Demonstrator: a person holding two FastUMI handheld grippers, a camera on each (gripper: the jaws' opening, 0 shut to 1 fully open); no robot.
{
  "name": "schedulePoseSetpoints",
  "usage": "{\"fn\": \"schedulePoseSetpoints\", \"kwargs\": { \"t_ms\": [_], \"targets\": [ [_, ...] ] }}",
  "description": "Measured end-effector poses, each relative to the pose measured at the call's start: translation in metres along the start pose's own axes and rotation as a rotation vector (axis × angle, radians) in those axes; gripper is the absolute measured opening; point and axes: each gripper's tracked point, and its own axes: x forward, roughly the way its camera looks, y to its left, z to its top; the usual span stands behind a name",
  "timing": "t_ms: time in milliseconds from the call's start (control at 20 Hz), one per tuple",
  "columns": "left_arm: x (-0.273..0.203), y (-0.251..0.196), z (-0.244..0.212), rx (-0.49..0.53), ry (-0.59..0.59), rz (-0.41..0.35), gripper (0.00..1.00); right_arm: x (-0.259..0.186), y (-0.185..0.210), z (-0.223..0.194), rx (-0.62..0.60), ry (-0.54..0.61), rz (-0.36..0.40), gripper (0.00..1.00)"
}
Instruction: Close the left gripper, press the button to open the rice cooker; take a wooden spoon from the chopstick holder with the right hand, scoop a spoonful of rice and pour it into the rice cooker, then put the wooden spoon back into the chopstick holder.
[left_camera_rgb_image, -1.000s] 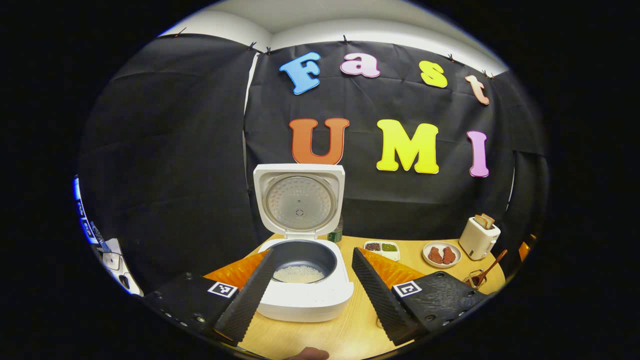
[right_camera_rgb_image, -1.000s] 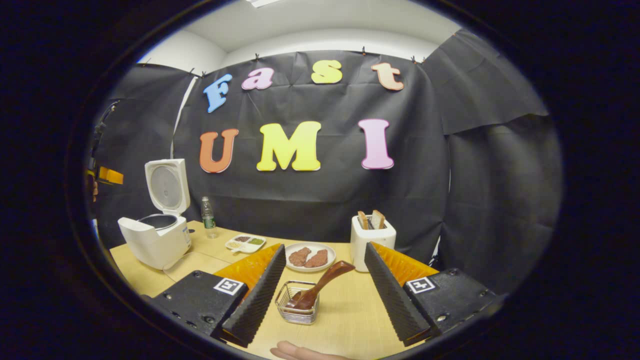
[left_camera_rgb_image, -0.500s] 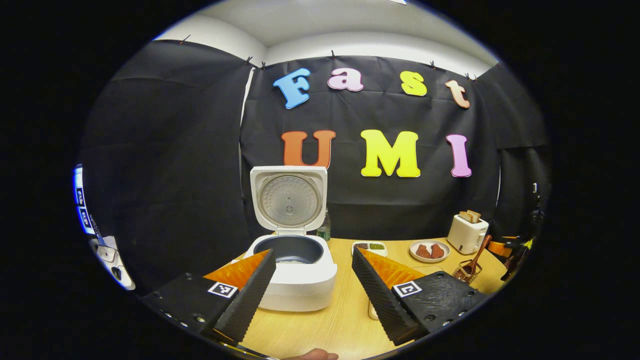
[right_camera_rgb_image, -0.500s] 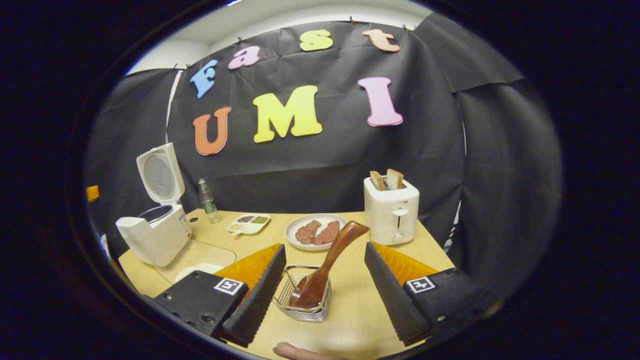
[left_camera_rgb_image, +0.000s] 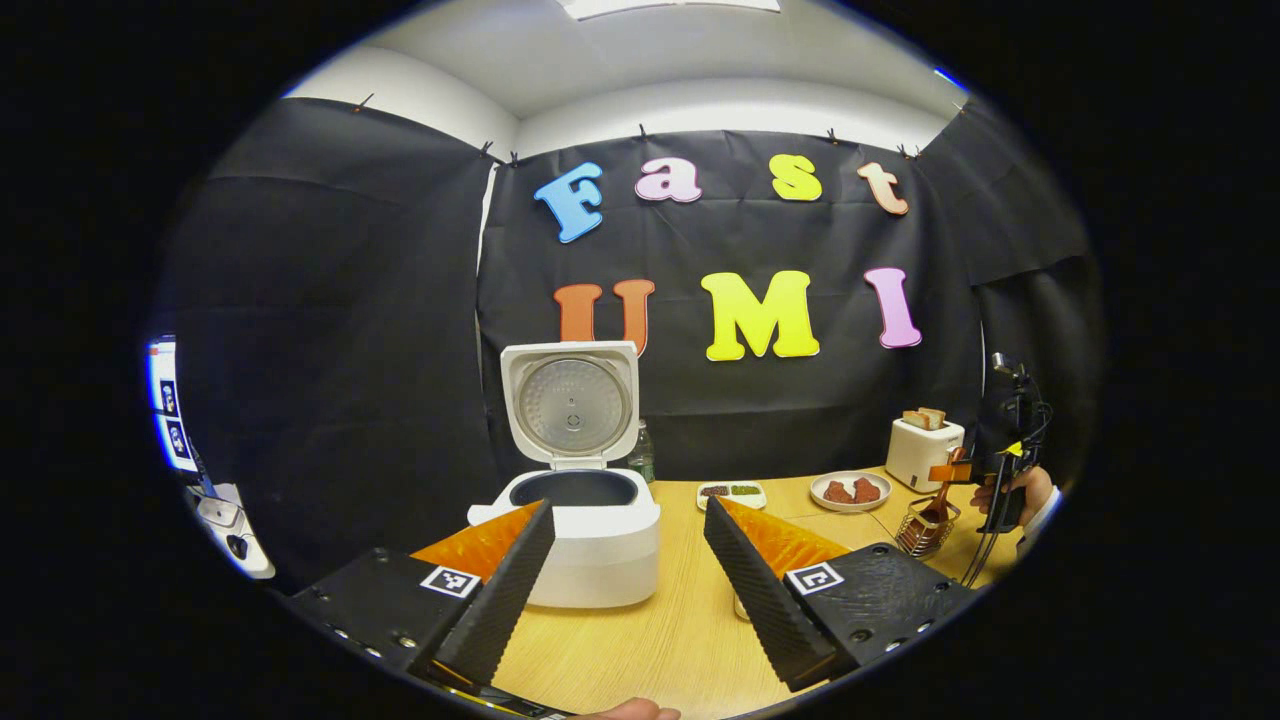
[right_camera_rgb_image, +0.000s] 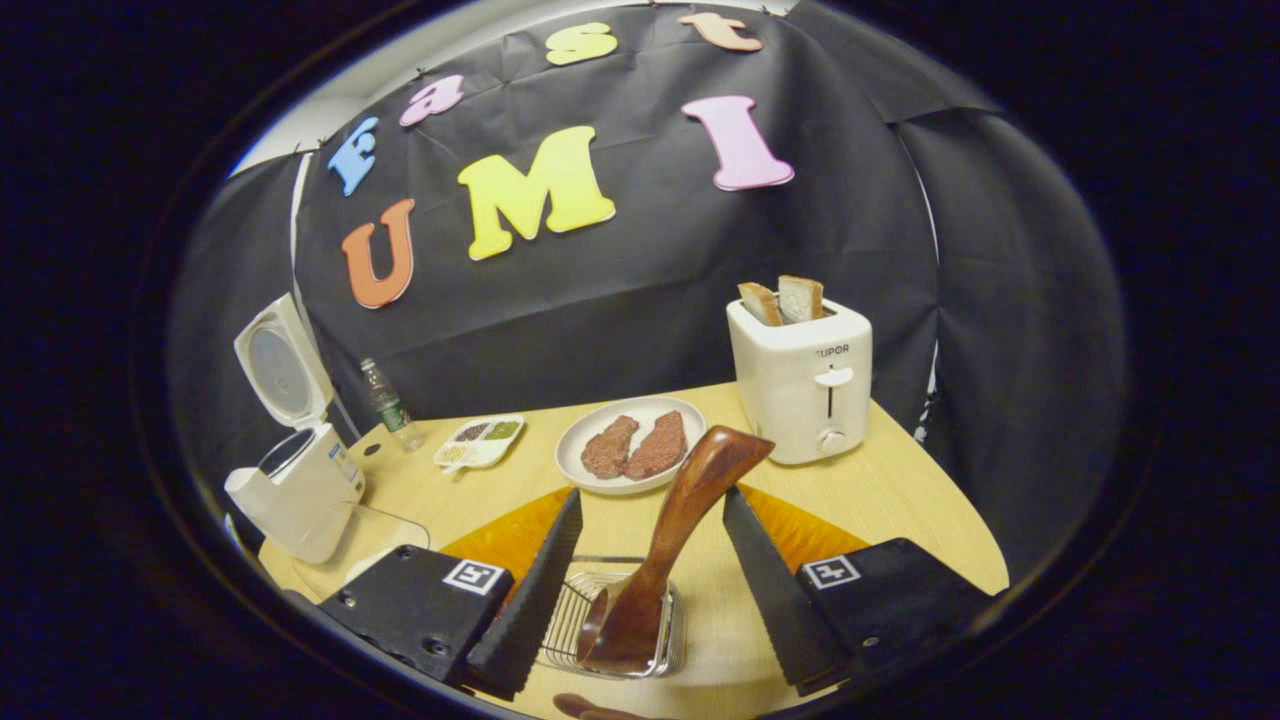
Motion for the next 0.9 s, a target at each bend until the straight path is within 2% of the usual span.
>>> {"fn": "schedulePoseSetpoints", "kwargs": {
  "t_ms": [50,100,150,200,250,350,400,500,700,900],
  "targets": [
    [-0.003,-0.001,0.002,-0.009,-0.003,-0.005,0.95,0.005,-0.001,0.000,0.000,0.009,-0.008,0.92],
    [-0.007,0.003,0.003,-0.020,-0.009,-0.004,0.96,0.008,-0.003,-0.001,-0.001,0.019,-0.021,0.84],
    [-0.010,0.005,0.005,-0.027,-0.013,-0.006,0.95,0.012,-0.003,0.000,-0.014,0.020,-0.034,0.82],
    [-0.016,0.008,0.006,-0.035,-0.019,-0.004,0.96,0.014,-0.005,-0.001,-0.030,0.026,-0.046,0.69],
    [-0.020,0.011,0.007,-0.042,-0.026,0.000,0.96,0.020,-0.007,0.000,-0.033,0.027,-0.064,0.72],
    [-0.030,0.015,0.009,-0.050,-0.037,-0.003,0.95,0.021,-0.006,-0.001,-0.030,0.034,-0.077,0.62],
    [-0.034,0.018,0.007,-0.050,-0.040,-0.002,0.96,0.023,-0.006,-0.006,-0.028,0.047,-0.084,0.50],
    [-0.040,0.018,0.003,-0.068,-0.037,-0.030,0.96,0.018,-0.003,-0.006,-0.022,0.047,-0.076,0.33],
    [-0.043,0.025,-0.006,-0.139,-0.027,-0.049,0.97,-0.011,0.016,-0.004,-0.031,0.013,-0.038,0.22],
    [-0.050,0.034,-0.004,-0.153,-0.058,-0.050,0.94,-0.041,0.031,-0.003,-0.092,-0.015,-0.032,0.18]
  ]
}}
